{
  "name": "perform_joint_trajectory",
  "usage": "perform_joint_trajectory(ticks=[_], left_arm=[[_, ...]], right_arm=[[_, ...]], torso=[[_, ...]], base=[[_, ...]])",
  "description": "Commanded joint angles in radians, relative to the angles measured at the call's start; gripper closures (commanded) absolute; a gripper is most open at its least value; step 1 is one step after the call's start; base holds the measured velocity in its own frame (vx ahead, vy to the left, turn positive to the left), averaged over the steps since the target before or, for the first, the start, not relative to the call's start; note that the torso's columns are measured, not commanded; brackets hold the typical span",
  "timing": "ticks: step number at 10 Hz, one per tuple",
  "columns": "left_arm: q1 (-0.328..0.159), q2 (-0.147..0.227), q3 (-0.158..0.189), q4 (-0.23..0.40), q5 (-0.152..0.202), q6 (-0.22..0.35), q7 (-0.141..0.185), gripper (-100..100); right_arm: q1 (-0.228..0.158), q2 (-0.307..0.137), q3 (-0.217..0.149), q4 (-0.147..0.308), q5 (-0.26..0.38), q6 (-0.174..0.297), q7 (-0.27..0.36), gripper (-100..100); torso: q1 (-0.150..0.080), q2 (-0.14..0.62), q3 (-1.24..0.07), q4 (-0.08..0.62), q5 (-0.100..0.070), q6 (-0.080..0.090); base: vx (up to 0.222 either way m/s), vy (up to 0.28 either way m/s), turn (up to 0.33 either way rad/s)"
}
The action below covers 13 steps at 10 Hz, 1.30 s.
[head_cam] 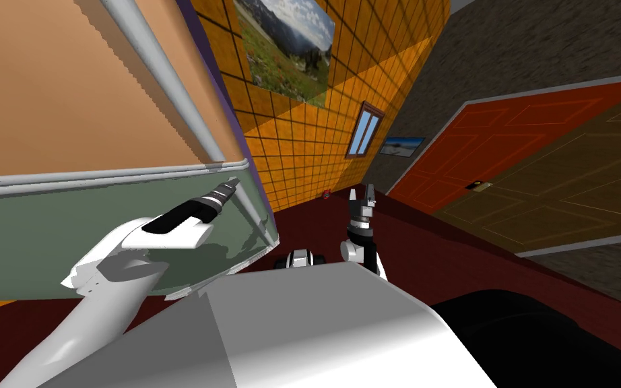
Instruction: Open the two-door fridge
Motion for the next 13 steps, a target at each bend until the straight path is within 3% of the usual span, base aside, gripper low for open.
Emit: perform_joint_trajectory(ticks=[1,2,3,11,12,13], left_arm=[[0.000,0.000,0.000,0.000,0.000,0.000,0.000,100],[0.016,0.011,-0.038,-0.052,0.019,-0.006,-0.010,100],[0.016,0.011,-0.038,-0.055,0.019,-0.006,-0.010,100],[0.084,0.053,-0.189,-0.269,0.095,-0.025,-0.048,100],[0.080,0.042,-0.186,-0.251,0.078,-0.026,-0.049,100],[0.077,0.053,-0.204,-0.258,0.095,-0.033,-0.055,100]], right_arm=[[0.000,0.000,0.000,0.000,0.000,0.000,0.000,0],[0.000,0.000,0.000,0.000,0.000,0.000,0.000,0],[-0.001,0.000,0.000,0.000,0.000,0.000,0.000,0],[-0.001,0.000,0.000,0.000,0.000,0.000,0.000,0],[-0.001,0.000,0.000,0.000,0.000,0.000,0.000,0],[0.000,0.000,0.000,0.000,0.000,0.000,0.000,0]], torso=[[-0.001,0.002,0.002,0.001,0.000,-0.001],[-0.002,0.002,0.002,0.000,0.001,-0.003],[-0.003,0.009,0.007,0.000,0.001,0.002],[0.002,0.004,0.004,0.001,0.002,-0.006],[-0.001,0.001,0.002,0.000,0.001,-0.005],[-0.006,-0.009,-0.004,-0.001,-0.001,-0.006]], base=[[0.008,-0.005,-0.010],[-0.208,0.078,0.005],[-0.302,0.138,-0.071],[-0.310,0.143,-0.032],[-0.153,0.053,-0.043],[-0.166,0.089,-0.101]])
